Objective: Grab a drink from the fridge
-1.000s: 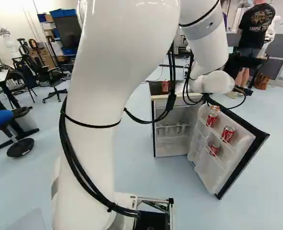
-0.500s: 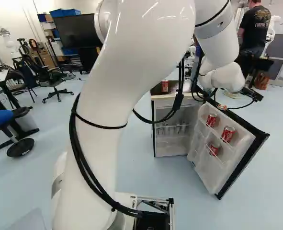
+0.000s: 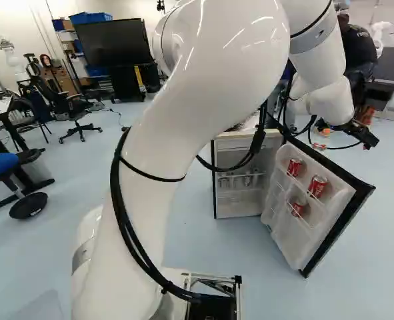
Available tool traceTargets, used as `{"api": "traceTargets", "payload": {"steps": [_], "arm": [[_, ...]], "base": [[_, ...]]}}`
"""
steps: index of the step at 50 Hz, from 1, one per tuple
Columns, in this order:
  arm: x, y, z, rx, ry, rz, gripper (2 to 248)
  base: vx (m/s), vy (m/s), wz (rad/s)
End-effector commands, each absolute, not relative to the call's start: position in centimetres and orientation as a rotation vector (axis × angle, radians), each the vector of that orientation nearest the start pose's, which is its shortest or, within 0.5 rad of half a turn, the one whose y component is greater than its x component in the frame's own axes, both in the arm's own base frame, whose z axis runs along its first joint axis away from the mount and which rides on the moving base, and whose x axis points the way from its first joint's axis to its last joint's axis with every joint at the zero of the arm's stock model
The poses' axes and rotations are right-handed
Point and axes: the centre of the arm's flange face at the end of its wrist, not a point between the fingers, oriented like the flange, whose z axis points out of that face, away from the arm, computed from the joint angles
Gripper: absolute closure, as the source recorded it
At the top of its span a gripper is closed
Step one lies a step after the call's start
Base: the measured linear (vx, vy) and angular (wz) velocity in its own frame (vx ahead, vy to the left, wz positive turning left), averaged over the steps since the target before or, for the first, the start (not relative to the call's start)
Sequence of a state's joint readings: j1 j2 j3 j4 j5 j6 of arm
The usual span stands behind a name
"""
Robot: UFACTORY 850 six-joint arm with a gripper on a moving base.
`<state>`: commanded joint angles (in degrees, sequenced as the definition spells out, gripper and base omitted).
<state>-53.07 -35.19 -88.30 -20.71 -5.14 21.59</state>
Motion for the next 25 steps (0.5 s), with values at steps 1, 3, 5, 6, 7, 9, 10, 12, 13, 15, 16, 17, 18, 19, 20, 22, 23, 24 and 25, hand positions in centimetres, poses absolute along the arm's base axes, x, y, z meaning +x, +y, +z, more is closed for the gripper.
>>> {"api": "traceTargets", "payload": {"steps": [1,3,5,6,7,9,10,12,13,15,16,17,18,19,20,22,23,24,25], "arm": [[43.2,-58.0,48.8,-2.916,1.516,-1.287,3],[43.3,-58.2,48.8,-2.922,1.526,-1.264,3],[43.4,-58.4,48.9,-2.928,1.535,-1.24,3],[43.5,-58.5,48.9,-2.931,1.54,-1.228,3],[43.5,-58.6,49.0,-2.934,1.544,-1.217,3],[43.7,-58.8,49.1,-2.939,1.553,-1.193,3],[43.7,-58.9,49.1,-2.942,1.558,-1.181,3],[43.8,-59.1,49.2,-2.947,1.567,-1.158,3],[43.9,-59.2,49.2,-2.95,1.571,-1.146,3],[44.0,-59.4,49.3,-2.954,1.58,-1.123,3],[44.0,-59.4,49.4,-2.957,1.585,-1.111,3],[44.1,-59.5,49.4,-2.959,1.589,-1.099,3],[44.1,-59.6,49.4,-2.961,1.593,-1.087,3],[44.2,-59.7,49.5,-2.963,1.598,-1.076,3],[44.2,-59.8,49.5,-2.966,1.602,-1.064,3],[44.3,-59.9,49.6,-2.97,1.611,-1.04,3],[44.4,-60.0,49.7,-2.972,1.615,-1.028,3],[44.4,-60.1,49.7,-2.973,1.62,-1.017,3],[44.5,-60.2,49.8,-2.976,1.625,-1.002,3]], "base": [[0.0,0.0,0.0],[0.0,0.0,0.0],[0.0,0.0,0.0],[0.0,0.0,0.0],[0.0,0.0,0.0],[0.0,0.0,0.0],[0.0,0.0,0.0],[0.0,0.0,0.0],[0.0,0.0,0.0],[0.0,0.0,0.0],[0.0,0.0,0.0],[0.0,0.0,0.0],[0.0,0.0,0.0],[0.0,0.0,0.0],[0.0,0.0,0.0],[0.0,0.0,0.0],[0.0,0.0,0.0],[0.0,0.0,0.0],[0.0,0.0,0.0]]}}
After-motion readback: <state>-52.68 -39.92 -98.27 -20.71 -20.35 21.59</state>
